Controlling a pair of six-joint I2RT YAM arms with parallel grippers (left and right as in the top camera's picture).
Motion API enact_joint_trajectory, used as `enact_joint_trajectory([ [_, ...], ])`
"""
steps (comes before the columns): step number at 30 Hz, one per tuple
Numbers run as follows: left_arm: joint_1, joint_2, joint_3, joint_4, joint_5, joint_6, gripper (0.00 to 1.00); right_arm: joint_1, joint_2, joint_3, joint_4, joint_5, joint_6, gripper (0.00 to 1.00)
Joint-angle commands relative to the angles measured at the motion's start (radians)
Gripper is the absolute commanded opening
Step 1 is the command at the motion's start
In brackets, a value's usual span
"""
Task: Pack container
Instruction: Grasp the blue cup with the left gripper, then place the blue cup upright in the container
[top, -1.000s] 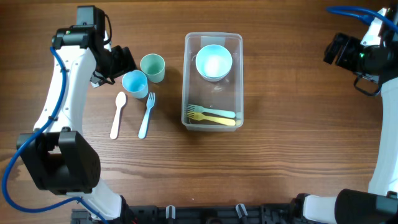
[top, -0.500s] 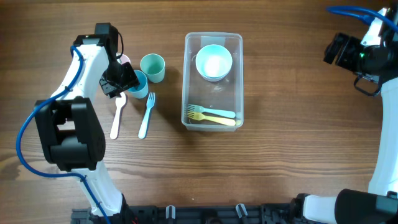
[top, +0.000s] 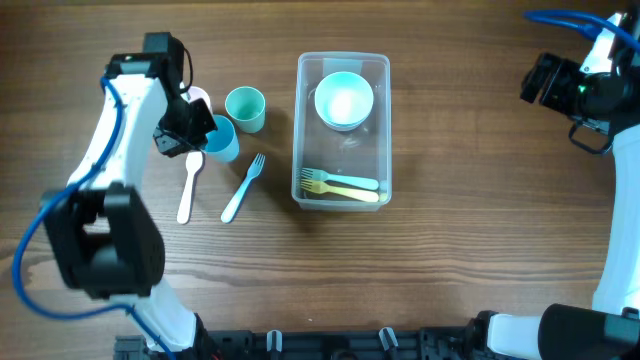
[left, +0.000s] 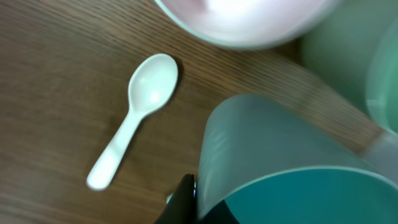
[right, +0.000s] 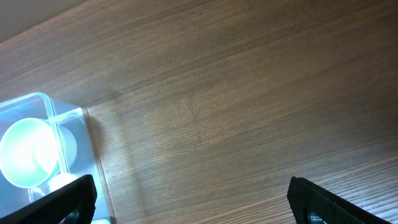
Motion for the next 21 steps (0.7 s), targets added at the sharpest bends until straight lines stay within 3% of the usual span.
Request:
enact_joint_trajectory([
  [1,-0.078,-0.216,-0.001,-0.042,0.033,0.064,0.04,0.0,0.012,-0.006,0.0,-0.015,0.017,1.0],
  [5,-0.294,-0.359,-0.001,0.114,0.006,0.11,0.04,0.0,0.012,-0.006,0.0,-0.015,0.018,1.0],
  [10,-0.545,-0.248,-0.001,0.24,-0.032,0.118,0.04,0.0,0.012,-0.006,0.0,-0.015,0.017,1.0],
  [15,-0.566,-0.068,0.058,0.243,0.016,0.171,0.04,0.0,0.012,-0.006,0.0,-0.015,0.017,1.0],
  [18,-0.543,0.049,0.238,0.124,0.031,0.25,0.04,0.0,0.012,-0.006,0.0,-0.015,0.017,1.0],
  [21,-0.516,0.105,0.314,0.099,0.033,0.273,0.04,0.0,0.012,-0.006,0.0,-0.015,0.017,1.0],
])
